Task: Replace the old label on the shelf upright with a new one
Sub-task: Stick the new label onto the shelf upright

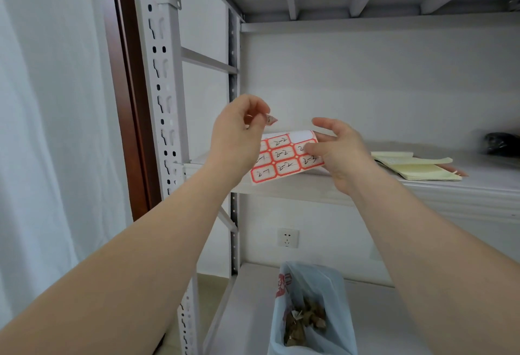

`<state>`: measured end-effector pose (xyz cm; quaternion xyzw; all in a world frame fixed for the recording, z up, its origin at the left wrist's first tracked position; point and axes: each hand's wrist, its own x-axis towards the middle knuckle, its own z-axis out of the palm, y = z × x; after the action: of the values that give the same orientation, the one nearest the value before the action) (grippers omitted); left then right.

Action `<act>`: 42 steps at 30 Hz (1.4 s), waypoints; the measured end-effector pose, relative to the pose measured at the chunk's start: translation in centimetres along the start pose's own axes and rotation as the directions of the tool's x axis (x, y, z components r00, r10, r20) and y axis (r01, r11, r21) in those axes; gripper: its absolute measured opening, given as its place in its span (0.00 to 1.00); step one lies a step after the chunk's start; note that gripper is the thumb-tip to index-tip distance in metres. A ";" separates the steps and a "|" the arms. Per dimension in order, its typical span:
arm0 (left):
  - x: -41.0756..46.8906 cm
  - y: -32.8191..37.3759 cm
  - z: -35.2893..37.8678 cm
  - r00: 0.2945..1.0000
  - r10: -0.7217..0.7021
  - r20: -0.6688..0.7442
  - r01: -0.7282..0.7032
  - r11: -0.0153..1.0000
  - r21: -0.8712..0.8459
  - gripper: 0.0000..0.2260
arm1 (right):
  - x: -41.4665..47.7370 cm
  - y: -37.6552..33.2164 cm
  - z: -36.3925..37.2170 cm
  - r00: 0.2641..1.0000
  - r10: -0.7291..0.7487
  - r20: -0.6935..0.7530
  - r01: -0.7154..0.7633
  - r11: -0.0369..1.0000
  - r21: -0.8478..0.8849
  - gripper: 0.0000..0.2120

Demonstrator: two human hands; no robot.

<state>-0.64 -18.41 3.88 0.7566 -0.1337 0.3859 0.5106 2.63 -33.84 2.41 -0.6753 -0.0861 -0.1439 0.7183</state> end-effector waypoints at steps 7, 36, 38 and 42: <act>0.2 -1.7 -2.3 0.991 -0.126 0.040 0.127 0.991 -0.045 0.14 | 2.2 1.6 0.1 0.952 -0.192 -0.239 0.014 0.805 -0.593 0.19; 2.0 -10.6 -14.1 0.929 -0.346 -0.130 0.318 0.927 -0.198 0.07 | -0.3 2.2 19.7 0.971 -0.126 0.202 0.161 0.973 -0.163 0.07; 2.5 -11.2 -14.3 0.928 -0.350 -0.124 0.313 0.917 -0.247 0.07 | -0.2 2.2 20.1 0.972 -0.111 0.209 0.139 0.983 -0.123 0.07; 3.3 -11.7 -14.2 0.935 -0.344 -0.086 0.298 0.894 -0.335 0.05 | 0.2 2.2 20.8 0.974 -0.135 0.184 0.151 0.985 -0.079 0.05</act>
<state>2.19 -0.11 0.96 0.6468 -0.0301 0.3228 0.6904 5.02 -13.07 1.95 -0.7100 -0.1915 -0.1382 0.6634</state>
